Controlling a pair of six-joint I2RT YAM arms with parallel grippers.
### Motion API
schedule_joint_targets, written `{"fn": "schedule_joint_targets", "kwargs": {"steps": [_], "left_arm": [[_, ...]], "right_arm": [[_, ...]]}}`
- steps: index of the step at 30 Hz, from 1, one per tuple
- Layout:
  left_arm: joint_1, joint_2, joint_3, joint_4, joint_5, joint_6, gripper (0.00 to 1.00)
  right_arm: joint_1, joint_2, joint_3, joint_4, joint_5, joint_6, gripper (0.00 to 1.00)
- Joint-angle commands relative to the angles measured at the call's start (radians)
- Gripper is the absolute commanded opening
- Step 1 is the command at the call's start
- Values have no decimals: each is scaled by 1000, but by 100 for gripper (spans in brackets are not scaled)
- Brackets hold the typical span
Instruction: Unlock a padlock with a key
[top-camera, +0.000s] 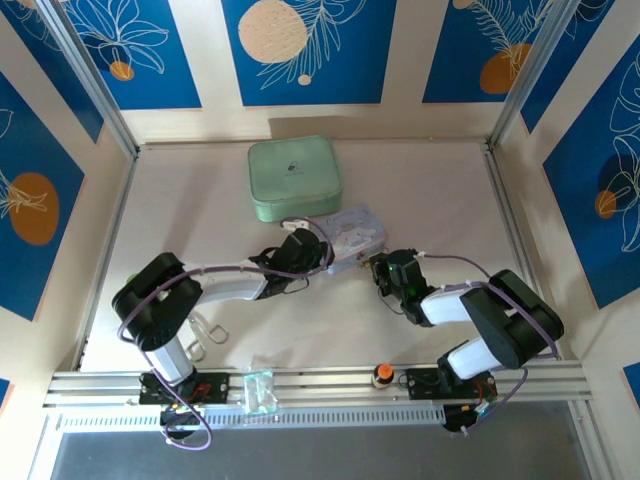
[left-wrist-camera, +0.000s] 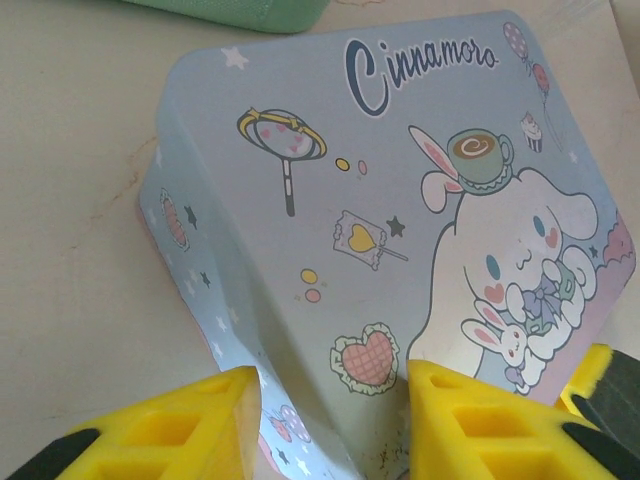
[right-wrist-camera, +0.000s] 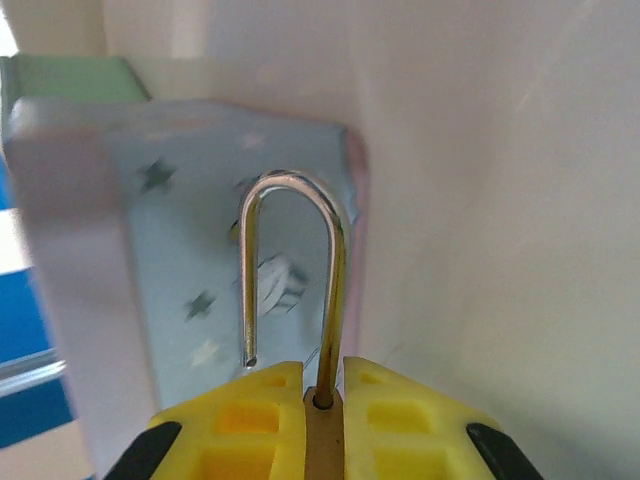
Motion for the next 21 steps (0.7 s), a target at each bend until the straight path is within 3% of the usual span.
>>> {"fn": "schedule_joint_targets", "kwargs": {"steps": [1, 3, 7, 10, 16, 21], "left_arm": [[26, 67, -98, -355, -38, 40, 40], [27, 63, -100, -360, -43, 41, 40], [40, 48, -86, -382, -58, 79, 41], [62, 52, -62, -400, -63, 111, 41], [128, 61, -31, -392, -24, 148, 43], [144, 60, 11, -421, -25, 180, 45]], "right_arm": [[-14, 29, -19, 68, 45, 20, 0], [-30, 10, -25, 44, 14, -5, 0], [-115, -61, 36, -159, -217, -231, 0], [-154, -82, 23, -240, -349, -298, 0], [-236, 6, 34, -357, -640, -430, 0], [-248, -16, 103, -612, -673, -578, 0]]}}
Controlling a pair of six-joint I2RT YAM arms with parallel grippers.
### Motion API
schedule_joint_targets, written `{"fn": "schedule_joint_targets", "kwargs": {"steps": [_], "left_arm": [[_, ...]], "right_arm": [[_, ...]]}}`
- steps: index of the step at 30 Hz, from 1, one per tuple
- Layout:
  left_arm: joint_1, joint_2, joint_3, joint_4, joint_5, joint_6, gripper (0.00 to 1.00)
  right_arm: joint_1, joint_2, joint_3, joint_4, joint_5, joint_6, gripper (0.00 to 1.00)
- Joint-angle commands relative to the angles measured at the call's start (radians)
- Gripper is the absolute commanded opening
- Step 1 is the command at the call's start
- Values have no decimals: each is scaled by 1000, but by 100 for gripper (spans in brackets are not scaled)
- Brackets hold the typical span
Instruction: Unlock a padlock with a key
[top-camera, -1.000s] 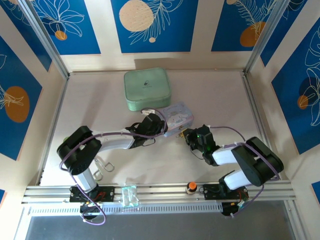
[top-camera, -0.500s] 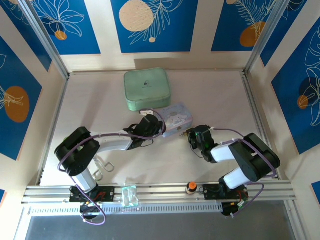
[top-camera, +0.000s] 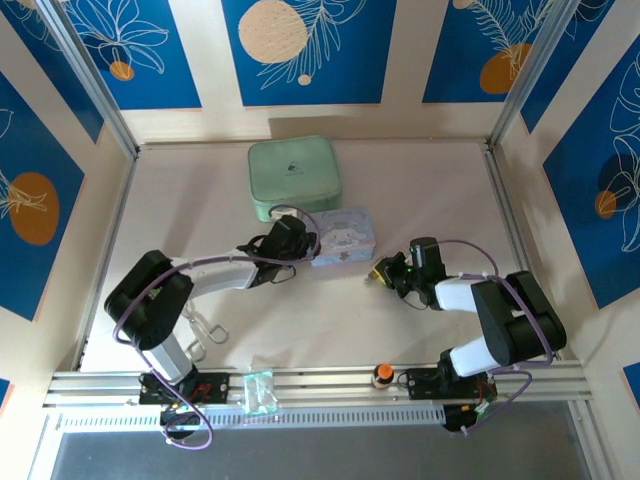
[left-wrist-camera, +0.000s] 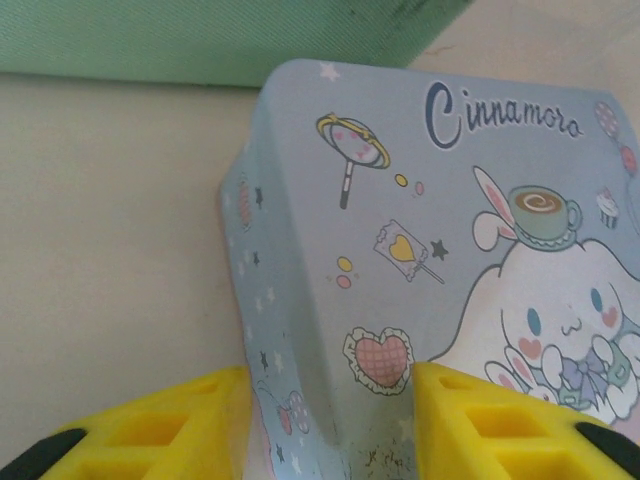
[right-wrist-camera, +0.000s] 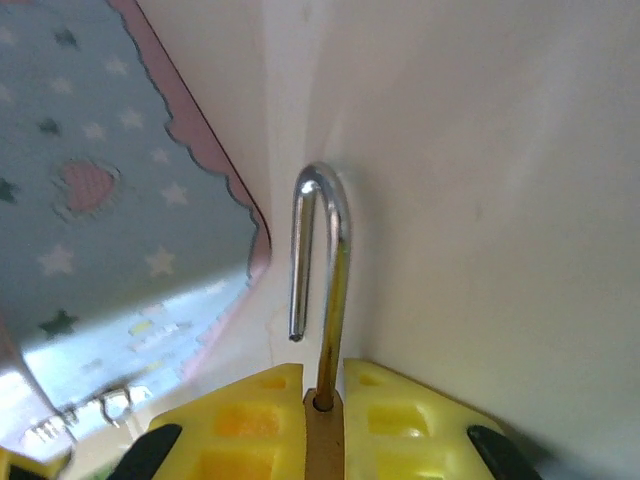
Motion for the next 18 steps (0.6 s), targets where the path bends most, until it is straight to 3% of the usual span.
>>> {"fn": "schedule_joint_targets", "kwargs": {"steps": [1, 5, 11, 18], "left_arm": [[36, 77, -36, -311, -50, 64, 46], [53, 63, -24, -315, -42, 72, 52], [77, 37, -17, -325, -33, 83, 57], [97, -33, -34, -317, 2, 94, 77]], "right_arm": [[5, 2, 29, -327, -132, -155, 0], [-49, 47, 128, -543, -178, -278, 0], [-111, 110, 192, -640, -265, -368, 0], [-116, 169, 319, -788, -257, -424, 0]]}}
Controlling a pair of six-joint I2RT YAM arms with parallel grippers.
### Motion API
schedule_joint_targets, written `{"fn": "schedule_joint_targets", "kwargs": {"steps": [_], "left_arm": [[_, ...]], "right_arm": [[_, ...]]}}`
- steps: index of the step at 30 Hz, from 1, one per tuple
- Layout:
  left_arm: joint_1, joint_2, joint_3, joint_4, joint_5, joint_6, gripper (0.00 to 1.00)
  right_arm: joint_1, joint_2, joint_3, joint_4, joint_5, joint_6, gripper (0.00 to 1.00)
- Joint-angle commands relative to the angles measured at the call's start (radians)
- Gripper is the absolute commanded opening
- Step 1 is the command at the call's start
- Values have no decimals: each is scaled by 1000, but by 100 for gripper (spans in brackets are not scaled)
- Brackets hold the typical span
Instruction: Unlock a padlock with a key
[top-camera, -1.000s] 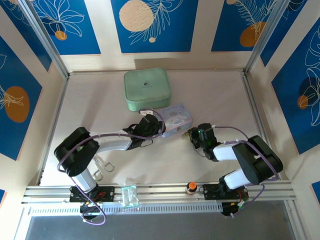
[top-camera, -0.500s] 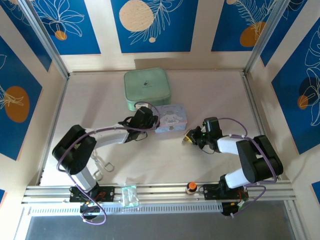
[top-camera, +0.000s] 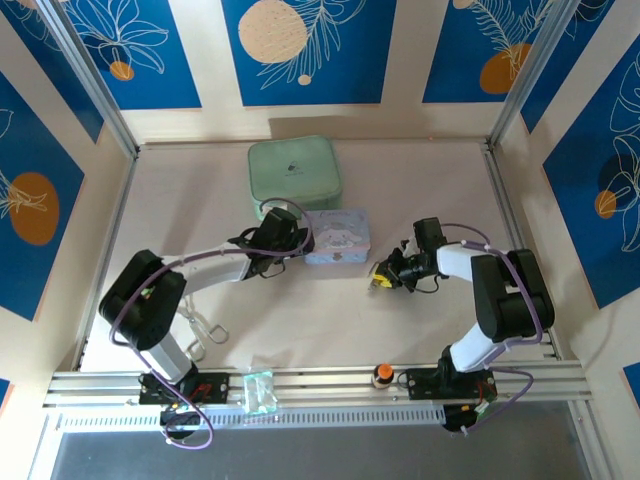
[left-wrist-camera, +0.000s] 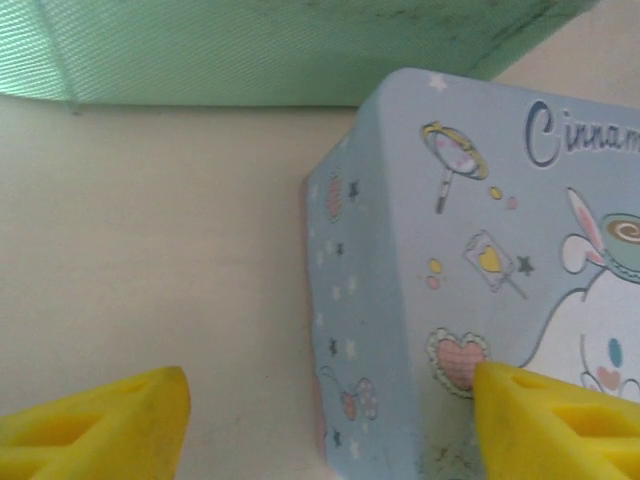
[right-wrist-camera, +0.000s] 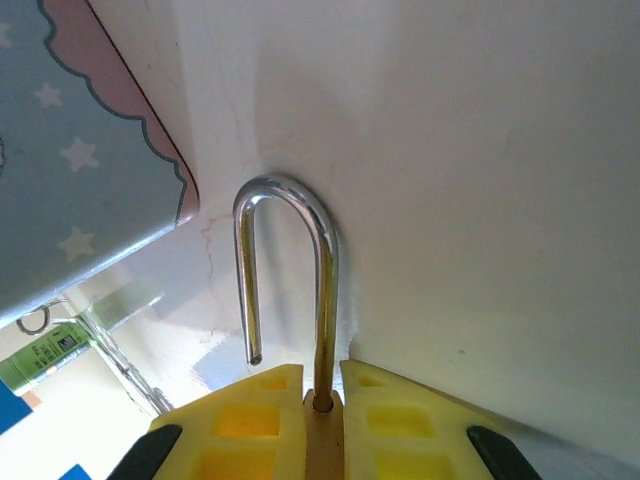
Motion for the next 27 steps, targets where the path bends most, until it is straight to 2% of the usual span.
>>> {"fn": "schedule_joint_targets", "kwargs": {"steps": [1, 9, 17, 24, 27], "left_arm": [[26, -12, -58, -192, -1, 34, 79], [31, -104, -89, -195, 4, 38, 100], [35, -154, -116, -184, 22, 45, 100], [40, -204, -127, -206, 14, 64, 100], [47, -230, -134, -214, 14, 68, 100]], "right_arm": [[-8, 25, 31, -202, -8, -55, 0], [4, 76, 163, -374, 33, -132, 0], [25, 65, 233, -511, 264, -173, 0], [-9, 45, 245, -584, 357, -261, 0], [-28, 51, 245, -603, 390, -313, 4]]}}
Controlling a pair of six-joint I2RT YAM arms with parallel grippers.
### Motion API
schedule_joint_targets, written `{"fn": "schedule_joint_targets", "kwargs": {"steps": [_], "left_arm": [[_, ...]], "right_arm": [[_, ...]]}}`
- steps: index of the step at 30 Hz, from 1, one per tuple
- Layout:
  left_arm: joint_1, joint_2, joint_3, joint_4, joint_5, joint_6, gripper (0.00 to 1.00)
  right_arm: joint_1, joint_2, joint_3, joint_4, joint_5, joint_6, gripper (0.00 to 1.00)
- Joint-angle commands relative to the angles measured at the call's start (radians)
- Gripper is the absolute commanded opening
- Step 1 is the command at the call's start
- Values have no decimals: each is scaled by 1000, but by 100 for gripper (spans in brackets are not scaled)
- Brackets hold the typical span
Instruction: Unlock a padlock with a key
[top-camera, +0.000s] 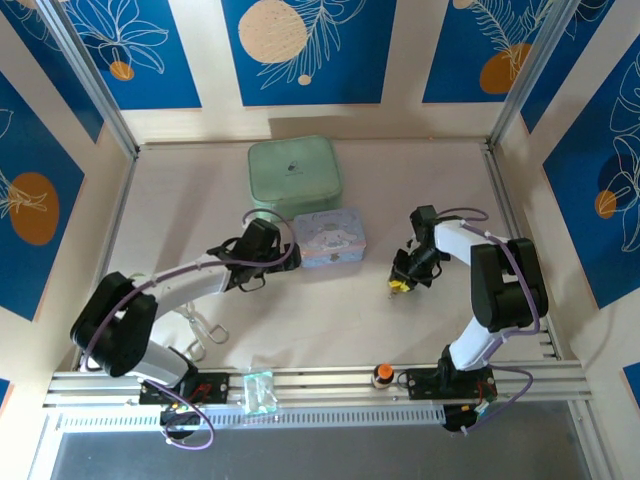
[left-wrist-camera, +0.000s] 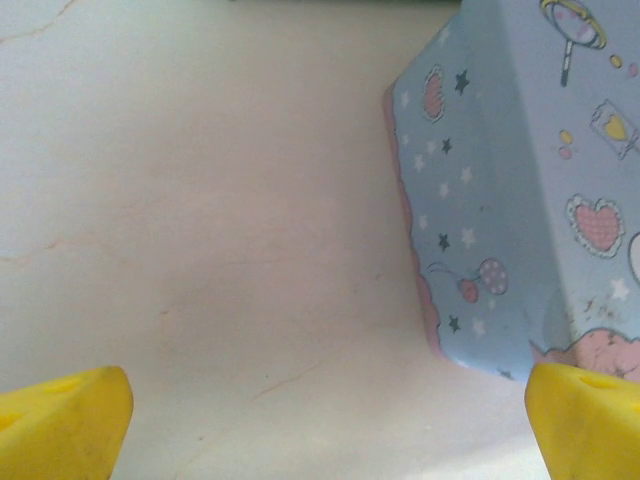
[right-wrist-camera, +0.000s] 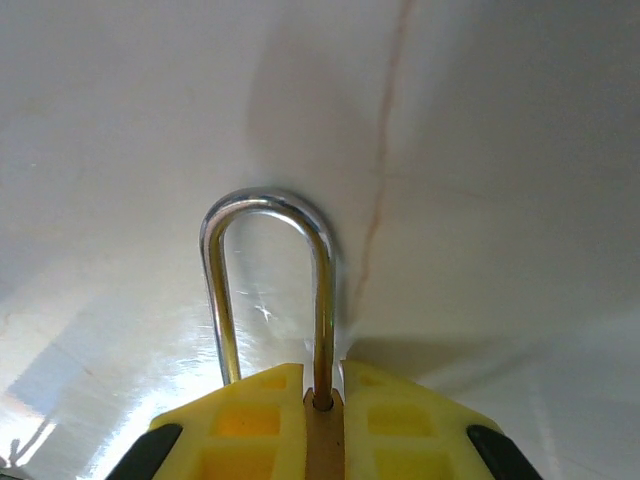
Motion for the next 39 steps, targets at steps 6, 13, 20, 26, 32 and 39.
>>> {"fn": "schedule_joint_targets", "kwargs": {"steps": [6, 13, 20, 26, 32, 39], "left_arm": [[26, -76, -23, -49, 9, 34, 100], [32, -92, -39, -57, 8, 35, 100], [38, -116, -49, -63, -1, 29, 100], [45, -139, -48, -81, -11, 31, 100], [50, -159, -62, -88, -11, 20, 100], [49, -165, -92, -74, 0, -5, 100]], "right_arm": [[-18, -14, 43, -123, 133, -102, 4], [-29, -10, 50, -129, 186, -104, 20], [-33, -59, 44, -121, 219, -87, 38], [-26, -89, 50, -149, 272, -83, 38], [-20, -134, 15, -145, 281, -54, 38], [6, -161, 1, -151, 266, -45, 36]]}}
